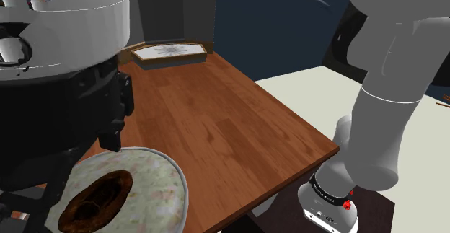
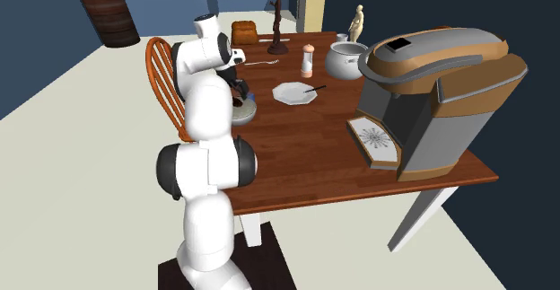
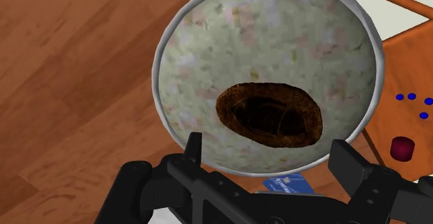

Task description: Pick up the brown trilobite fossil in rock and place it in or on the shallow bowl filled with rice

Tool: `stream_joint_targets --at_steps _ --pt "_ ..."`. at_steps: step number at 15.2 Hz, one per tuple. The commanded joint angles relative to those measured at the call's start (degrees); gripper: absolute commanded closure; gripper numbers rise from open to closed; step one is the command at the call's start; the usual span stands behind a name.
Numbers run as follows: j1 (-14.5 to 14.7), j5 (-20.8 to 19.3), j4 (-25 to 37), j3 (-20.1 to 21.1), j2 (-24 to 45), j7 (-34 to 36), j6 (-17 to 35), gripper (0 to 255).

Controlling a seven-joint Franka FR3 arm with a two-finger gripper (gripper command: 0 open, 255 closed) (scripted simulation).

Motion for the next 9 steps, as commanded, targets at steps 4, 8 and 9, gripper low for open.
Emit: stream_joint_targets --at_steps 4,8,9 --pt "3.05 -2.27 7.36 0.32 2.17 0.60 -6.23 0" --pt "3.06 -2.27 7.36 0.31 2.17 0.60 -6.22 0" --pt "3.06 -2.27 7.36 0.31 2.17 0.60 -6.22 0"
